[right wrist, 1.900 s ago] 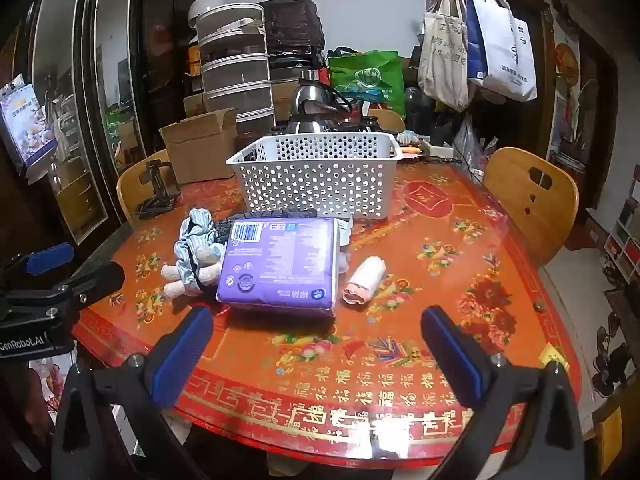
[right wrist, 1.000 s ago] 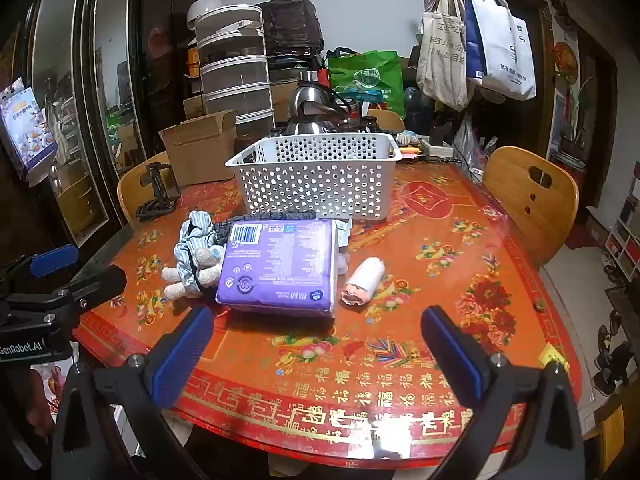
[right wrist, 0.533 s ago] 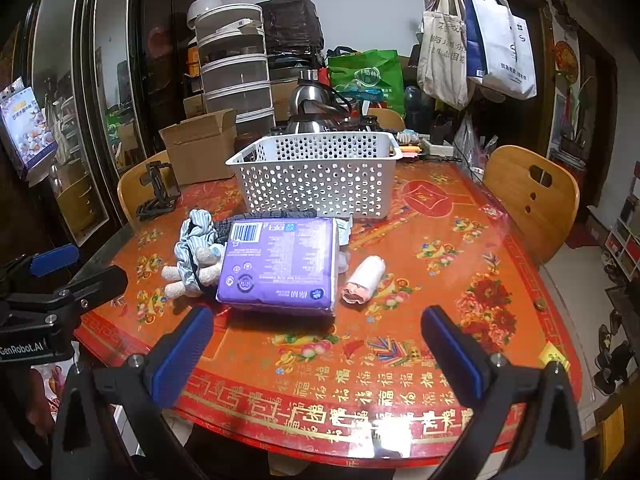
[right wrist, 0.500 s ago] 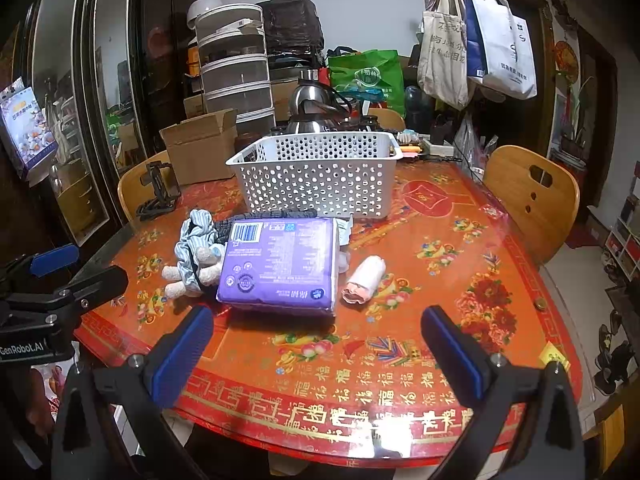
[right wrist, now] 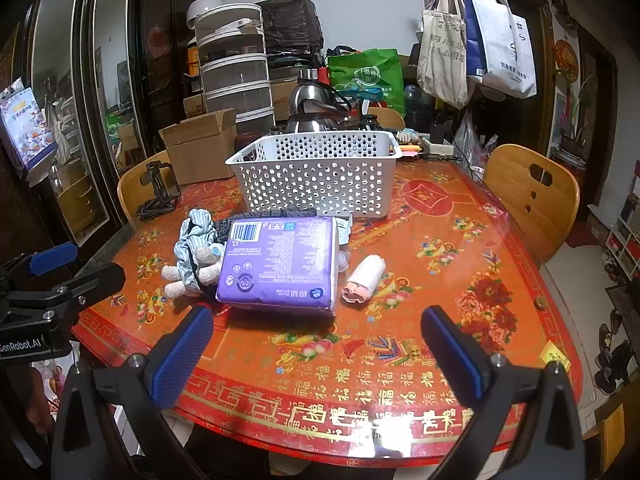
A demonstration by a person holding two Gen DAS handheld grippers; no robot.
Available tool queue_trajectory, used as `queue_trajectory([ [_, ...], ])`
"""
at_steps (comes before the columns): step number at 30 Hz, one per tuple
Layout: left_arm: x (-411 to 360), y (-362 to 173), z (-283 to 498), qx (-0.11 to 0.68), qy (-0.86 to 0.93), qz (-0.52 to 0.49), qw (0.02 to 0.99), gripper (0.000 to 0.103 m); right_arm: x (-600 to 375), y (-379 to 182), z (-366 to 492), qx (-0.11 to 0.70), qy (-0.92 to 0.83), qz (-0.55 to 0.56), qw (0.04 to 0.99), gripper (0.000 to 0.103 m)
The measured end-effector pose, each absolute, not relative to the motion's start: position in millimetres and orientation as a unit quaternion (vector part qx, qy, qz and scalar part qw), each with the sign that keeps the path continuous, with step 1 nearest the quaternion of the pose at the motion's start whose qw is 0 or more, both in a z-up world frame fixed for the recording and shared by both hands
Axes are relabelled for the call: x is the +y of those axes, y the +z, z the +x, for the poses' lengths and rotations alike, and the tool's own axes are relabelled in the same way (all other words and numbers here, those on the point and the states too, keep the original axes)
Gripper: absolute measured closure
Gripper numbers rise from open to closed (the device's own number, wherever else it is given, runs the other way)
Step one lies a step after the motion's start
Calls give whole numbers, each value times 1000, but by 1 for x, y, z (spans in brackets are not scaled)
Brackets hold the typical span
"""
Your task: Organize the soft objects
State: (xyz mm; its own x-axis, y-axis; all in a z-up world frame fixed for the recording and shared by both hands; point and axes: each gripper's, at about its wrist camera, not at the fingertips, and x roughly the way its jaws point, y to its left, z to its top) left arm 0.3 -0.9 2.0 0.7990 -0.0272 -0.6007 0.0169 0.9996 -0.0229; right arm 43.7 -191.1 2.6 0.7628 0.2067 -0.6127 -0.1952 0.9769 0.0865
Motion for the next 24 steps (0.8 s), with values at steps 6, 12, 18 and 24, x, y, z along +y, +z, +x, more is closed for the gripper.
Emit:
queue_trajectory([
  [6, -1, 2, 0, 317, -12, -8, 948, 0, -191, 2, 44, 328, 108, 9, 939, 0],
  [12, -1, 2, 0, 316, -11, -8, 949, 0, -191, 1, 43, 328, 108, 9, 939, 0],
  [18, -1, 3, 0, 316, -11, -8, 949, 0, -191, 3, 43, 328, 109, 9, 939, 0],
  [24, 2, 3, 2, 315, -5, -12, 949, 0, -191, 1, 44, 330, 109, 10, 938, 0],
])
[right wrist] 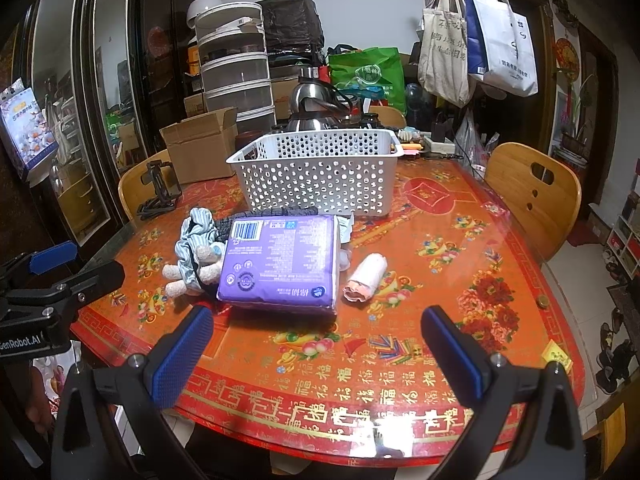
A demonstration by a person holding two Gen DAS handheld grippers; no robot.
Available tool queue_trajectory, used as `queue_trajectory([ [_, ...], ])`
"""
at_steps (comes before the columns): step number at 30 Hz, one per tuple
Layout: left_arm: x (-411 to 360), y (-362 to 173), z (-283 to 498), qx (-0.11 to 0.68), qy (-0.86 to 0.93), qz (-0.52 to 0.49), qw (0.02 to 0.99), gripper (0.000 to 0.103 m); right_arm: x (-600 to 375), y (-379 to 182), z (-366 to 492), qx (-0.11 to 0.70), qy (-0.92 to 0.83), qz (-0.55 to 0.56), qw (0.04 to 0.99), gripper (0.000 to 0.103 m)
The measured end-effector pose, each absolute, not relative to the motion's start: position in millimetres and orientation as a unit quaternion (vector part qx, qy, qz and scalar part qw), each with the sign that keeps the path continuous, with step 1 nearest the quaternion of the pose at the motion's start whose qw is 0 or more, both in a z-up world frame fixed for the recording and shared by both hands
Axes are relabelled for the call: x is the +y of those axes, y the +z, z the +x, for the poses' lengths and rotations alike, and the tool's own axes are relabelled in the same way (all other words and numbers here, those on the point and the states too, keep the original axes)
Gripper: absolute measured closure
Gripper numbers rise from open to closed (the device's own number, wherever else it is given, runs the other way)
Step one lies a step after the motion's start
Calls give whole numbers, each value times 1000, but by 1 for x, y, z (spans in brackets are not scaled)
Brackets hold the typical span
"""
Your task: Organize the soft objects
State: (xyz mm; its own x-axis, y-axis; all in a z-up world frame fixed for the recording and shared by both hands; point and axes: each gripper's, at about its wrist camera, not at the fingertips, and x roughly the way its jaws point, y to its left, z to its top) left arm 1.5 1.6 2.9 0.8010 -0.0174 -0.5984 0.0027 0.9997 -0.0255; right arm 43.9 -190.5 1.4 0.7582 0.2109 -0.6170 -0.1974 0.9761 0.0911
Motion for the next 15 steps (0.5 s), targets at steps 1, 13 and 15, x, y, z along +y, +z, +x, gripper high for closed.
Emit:
queue_trajectory([
  [1, 3, 3, 3, 316, -4, -14, 949, 0, -191, 1, 45, 332, 109, 11, 937, 0],
  [13, 7, -10, 37, 323, -5, -1, 946, 0, -186, -1, 56, 315, 122, 4, 941, 0],
  [15, 6, -20, 51, 343, -8, -2, 939, 0, -187, -2, 61, 312, 125, 1, 942, 0],
])
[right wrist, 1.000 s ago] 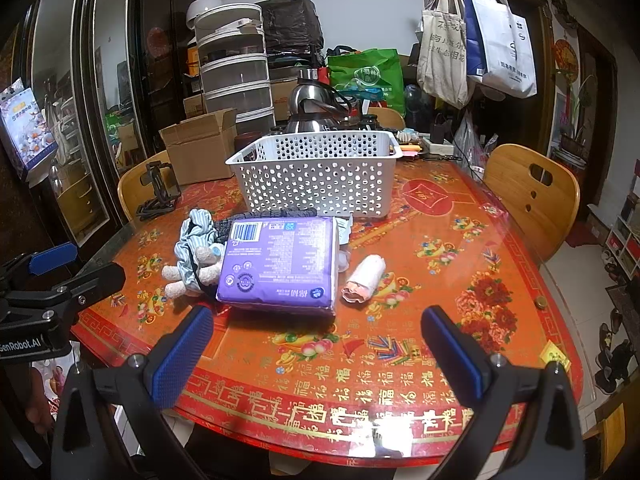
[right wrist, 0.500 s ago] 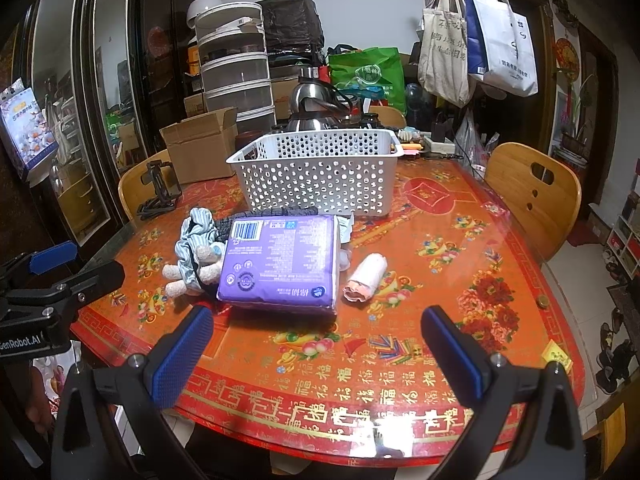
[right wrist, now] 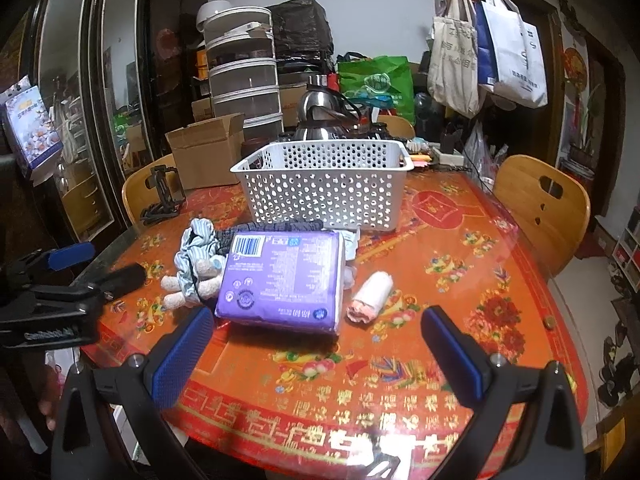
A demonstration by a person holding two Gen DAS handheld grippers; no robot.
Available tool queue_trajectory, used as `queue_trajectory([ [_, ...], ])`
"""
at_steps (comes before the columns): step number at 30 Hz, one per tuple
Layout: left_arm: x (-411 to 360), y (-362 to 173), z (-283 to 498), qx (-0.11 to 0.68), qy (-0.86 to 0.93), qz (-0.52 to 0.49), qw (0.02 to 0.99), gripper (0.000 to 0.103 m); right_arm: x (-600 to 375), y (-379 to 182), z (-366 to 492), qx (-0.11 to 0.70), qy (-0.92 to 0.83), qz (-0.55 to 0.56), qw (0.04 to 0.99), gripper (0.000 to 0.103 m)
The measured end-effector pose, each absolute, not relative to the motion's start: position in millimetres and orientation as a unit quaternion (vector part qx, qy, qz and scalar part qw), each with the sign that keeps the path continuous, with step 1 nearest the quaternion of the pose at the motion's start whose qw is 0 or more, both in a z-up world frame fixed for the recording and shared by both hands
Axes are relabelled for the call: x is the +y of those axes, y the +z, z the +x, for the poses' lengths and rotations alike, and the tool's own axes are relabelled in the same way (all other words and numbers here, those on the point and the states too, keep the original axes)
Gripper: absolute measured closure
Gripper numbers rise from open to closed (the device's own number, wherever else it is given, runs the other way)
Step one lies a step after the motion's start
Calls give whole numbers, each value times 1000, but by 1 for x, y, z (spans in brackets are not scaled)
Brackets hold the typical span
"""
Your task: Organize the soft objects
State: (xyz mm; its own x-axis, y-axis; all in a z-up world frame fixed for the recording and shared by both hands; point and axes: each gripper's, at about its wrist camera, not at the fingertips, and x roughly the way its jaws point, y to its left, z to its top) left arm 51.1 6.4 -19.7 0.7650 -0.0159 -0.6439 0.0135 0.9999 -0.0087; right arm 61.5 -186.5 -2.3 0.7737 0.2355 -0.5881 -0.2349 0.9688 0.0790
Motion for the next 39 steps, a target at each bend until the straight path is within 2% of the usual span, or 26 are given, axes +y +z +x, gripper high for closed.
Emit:
queue_trajectory([
  [7, -4, -46, 83, 364, -38, -20, 930, 0, -198, -21, 91, 334, 140, 18, 932, 1],
  [13, -24, -45, 95, 348, -62, -10, 936, 2, -204, -43, 113, 360, 154, 26, 920, 11],
  [15, -31, -44, 98, 342, -67, -7, 937, 9, -208, -48, 117, 365, 157, 28, 917, 14],
  [17, -37, -47, 103, 345, -76, -5, 935, 26, -211, -51, 120, 366, 160, 32, 916, 15],
  [19, -44, -52, 110, 358, -89, -5, 929, 38, -214, -53, 122, 365, 166, 38, 915, 15],
  [21, -51, -57, 116, 367, -95, -1, 925, 40, -217, -56, 124, 367, 170, 42, 914, 17],
  [26, -57, -65, 128, 374, -101, -3, 922, 49, -214, -61, 132, 376, 181, 42, 908, 30],
  [31, -50, -74, 136, 386, -105, -12, 916, 53, -203, -64, 138, 380, 196, 33, 903, 38],
  [39, -35, -81, 144, 391, -134, -47, 909, 53, -189, -68, 148, 387, 210, 28, 897, 41],
])
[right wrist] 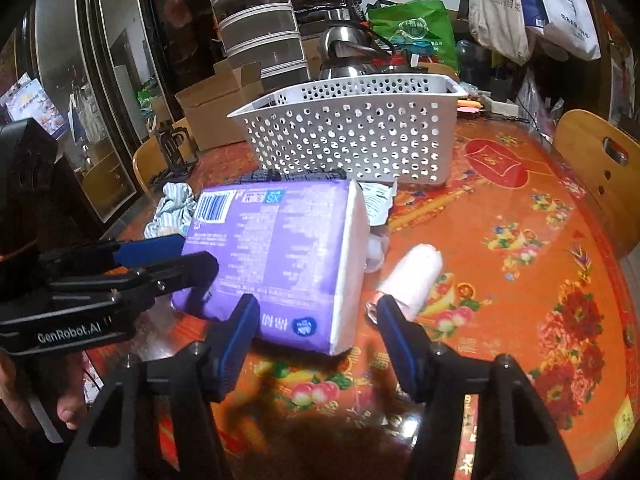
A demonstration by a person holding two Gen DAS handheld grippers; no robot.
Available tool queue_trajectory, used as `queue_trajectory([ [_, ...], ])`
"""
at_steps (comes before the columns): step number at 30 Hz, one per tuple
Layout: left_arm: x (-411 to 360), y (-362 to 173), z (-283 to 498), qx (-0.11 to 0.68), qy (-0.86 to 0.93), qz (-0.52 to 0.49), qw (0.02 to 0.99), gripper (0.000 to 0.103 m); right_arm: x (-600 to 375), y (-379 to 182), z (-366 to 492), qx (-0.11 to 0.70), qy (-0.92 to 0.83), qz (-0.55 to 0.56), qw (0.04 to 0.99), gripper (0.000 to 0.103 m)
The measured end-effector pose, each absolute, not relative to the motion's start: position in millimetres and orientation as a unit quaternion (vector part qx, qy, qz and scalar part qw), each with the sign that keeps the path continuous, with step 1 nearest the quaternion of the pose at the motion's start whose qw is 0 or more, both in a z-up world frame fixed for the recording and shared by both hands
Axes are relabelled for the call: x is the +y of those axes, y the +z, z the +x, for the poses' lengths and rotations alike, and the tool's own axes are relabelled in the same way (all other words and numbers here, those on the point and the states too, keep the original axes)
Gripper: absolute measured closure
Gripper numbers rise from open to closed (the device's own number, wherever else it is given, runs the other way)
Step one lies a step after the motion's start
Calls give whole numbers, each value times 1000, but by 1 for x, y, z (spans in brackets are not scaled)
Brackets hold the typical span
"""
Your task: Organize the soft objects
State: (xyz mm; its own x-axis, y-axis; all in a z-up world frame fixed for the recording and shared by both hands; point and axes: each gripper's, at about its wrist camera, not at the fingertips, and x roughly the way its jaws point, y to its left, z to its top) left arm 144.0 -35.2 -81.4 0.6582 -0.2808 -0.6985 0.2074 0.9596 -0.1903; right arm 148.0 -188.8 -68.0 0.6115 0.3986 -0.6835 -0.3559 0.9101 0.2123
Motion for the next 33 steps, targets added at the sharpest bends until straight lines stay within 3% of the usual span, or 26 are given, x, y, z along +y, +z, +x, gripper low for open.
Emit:
queue_trajectory([
  [17, -30, -92, 154, 407, -168, -100, 892, 56, -177, -67, 161, 395, 234, 23, 888, 50],
  [33, -36, -58, 133, 351, -162, -82, 919, 60, -176, -40, 139, 339, 211, -2, 917, 58],
])
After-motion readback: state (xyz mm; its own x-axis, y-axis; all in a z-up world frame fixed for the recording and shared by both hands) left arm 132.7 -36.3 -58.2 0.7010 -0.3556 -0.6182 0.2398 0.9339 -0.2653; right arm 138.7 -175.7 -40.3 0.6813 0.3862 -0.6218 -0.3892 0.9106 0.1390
